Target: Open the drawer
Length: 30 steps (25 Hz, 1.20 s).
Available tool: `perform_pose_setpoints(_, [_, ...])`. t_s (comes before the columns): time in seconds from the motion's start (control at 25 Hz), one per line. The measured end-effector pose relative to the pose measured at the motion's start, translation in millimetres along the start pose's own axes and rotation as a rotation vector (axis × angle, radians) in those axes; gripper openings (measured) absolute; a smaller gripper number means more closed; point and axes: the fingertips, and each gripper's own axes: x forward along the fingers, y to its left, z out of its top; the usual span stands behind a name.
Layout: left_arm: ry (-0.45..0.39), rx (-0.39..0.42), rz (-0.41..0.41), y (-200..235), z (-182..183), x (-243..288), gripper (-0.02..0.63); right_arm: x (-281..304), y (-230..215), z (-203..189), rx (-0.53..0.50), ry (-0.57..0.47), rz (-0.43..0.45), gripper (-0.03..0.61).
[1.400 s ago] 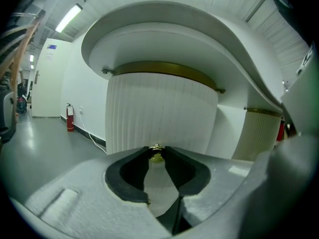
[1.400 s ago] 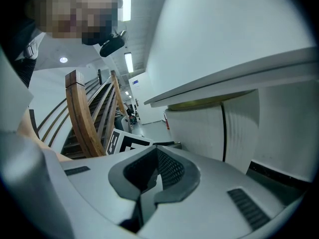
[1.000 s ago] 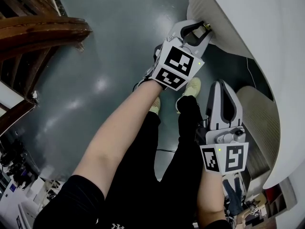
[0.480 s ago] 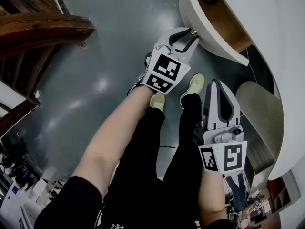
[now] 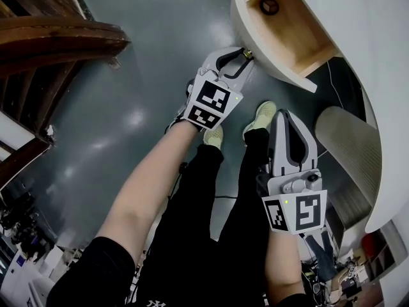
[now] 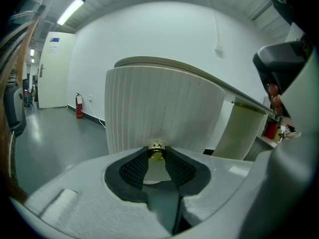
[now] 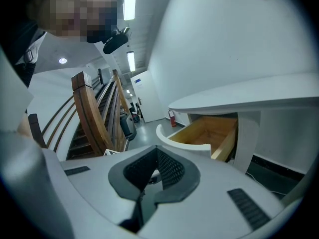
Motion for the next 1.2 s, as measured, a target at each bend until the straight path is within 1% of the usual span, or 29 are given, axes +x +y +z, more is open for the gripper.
perform_pose_setpoints(0.4, [0.005,0.006,-0.016,8,-20,-29,0.109,-8,24,-9,-0.006,0.010,-0.017,0.015])
perform_pose_setpoints(0.68, [0.023,0.000,-0.021,5,-37,-51,0.109,-16,44,-13,-0.021,0.022,-0.009,0.015])
perform_pose_setpoints(1.0, [0.030,0.001,-0.034,6,-41,-57,0.109,-17,49,-10,-0.037,0.032,0.001,0.015])
perform_pose_setpoints(1.08, [0.032,-0.010,-0.029,7,-41,-62,0.109,-17,50,-7,-0.041,0.032,0.005,0.015])
perform_pose_setpoints(1.2, [0.029,-0.054,-0.007,10,-38,-78,0.109,-19,53,0,-0.044,0.028,0.009,0.015])
